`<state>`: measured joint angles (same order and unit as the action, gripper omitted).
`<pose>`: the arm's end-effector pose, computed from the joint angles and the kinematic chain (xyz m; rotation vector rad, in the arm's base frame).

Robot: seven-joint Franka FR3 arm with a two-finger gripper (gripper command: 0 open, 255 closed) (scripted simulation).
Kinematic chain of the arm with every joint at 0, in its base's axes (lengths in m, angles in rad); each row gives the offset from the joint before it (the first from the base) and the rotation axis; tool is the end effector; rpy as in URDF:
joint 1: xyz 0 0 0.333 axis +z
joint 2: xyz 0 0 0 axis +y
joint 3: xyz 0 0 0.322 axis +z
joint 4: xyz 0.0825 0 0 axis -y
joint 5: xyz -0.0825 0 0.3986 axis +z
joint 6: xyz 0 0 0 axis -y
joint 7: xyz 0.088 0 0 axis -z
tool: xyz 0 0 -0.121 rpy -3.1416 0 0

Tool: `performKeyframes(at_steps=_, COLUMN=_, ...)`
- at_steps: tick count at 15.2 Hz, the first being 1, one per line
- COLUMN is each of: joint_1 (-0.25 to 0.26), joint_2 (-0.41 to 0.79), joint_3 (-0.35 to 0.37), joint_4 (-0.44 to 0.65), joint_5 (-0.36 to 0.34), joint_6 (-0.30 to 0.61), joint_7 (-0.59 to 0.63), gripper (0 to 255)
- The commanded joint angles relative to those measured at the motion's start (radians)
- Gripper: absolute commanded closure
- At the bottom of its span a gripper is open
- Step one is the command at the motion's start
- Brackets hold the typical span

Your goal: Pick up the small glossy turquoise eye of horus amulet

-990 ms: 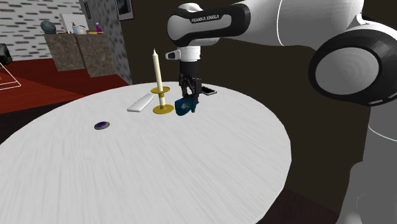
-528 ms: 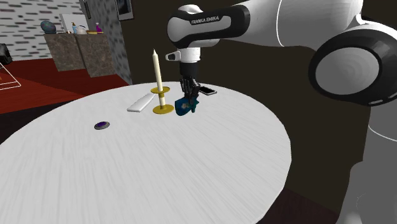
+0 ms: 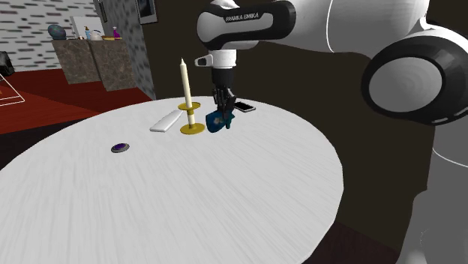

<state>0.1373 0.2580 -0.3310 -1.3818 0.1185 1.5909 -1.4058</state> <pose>0.6395 -0.0850 0.5605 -2.5373 -1.7665 -0.0010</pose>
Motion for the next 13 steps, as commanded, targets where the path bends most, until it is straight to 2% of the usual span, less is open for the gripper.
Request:
performKeyframes(at_steps=1, joint_1=-0.002, joint_2=0.006, joint_3=0.000, joint_4=0.034, joint_5=0.002, joint_6=-0.028, joint_7=0.001, gripper=255)
performKeyframes(at_steps=11, joint_1=-0.029, joint_2=0.069, joint_3=-0.003, joint_4=0.262, joint_5=0.024, joint_6=-0.195, joint_7=0.001, gripper=255)
performKeyframes(at_steps=13, joint_1=-0.029, joint_2=0.070, joint_3=-0.003, joint_4=0.266, joint_5=0.024, joint_6=-0.198, joint_7=0.001, gripper=255)
